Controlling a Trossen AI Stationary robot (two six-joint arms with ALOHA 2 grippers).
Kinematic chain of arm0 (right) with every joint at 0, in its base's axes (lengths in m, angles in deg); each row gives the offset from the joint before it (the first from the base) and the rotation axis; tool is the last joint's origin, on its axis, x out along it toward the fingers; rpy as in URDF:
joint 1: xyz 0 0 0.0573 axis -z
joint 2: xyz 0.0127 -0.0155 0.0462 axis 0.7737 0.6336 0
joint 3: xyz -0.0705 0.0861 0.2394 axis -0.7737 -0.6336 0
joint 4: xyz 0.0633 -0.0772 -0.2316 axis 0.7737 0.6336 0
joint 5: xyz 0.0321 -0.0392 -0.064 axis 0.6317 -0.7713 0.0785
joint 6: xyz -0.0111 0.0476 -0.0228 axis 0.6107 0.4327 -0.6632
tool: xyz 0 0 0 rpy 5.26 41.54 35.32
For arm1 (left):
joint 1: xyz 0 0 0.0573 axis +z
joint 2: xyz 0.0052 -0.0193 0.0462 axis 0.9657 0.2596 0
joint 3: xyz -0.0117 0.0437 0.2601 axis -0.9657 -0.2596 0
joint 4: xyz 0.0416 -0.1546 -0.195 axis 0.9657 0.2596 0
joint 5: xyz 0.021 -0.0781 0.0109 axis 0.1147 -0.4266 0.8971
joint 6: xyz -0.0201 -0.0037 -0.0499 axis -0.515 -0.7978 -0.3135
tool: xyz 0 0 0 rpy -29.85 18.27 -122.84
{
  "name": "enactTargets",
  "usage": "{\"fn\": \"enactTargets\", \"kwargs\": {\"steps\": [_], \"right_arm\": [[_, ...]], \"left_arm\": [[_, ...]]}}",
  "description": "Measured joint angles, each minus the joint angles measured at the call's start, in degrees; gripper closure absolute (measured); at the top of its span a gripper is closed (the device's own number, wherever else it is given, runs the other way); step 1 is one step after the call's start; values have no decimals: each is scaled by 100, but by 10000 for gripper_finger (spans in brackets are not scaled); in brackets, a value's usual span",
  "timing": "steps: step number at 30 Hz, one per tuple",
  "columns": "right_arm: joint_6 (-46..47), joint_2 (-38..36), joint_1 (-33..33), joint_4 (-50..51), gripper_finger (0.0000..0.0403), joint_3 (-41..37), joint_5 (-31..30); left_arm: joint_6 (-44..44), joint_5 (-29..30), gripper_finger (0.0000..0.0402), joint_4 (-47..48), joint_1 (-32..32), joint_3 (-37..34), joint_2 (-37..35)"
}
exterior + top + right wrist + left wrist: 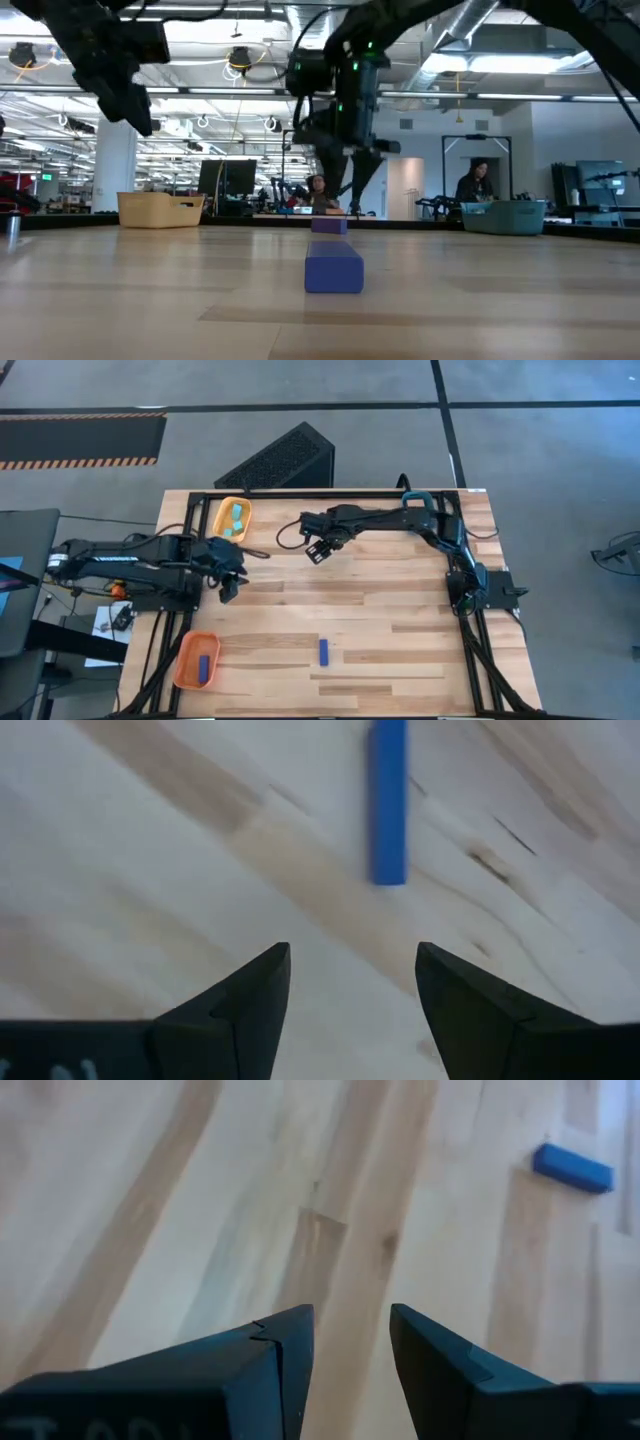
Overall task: Sort & place blocks by color
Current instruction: Put the top blue block into the orange bin
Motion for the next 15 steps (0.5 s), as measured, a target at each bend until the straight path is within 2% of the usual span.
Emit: {"fn": "enactTargets", "kwargs": {"steps": [6, 15], "right_arm": [[58, 314, 201, -91, 163, -7, 121], [54, 387, 487, -126, 163, 12, 242]], "left_arm": [[129, -38, 283, -208, 552, -90, 57], [-233, -144, 283, -813, 1043, -90, 151]]}}
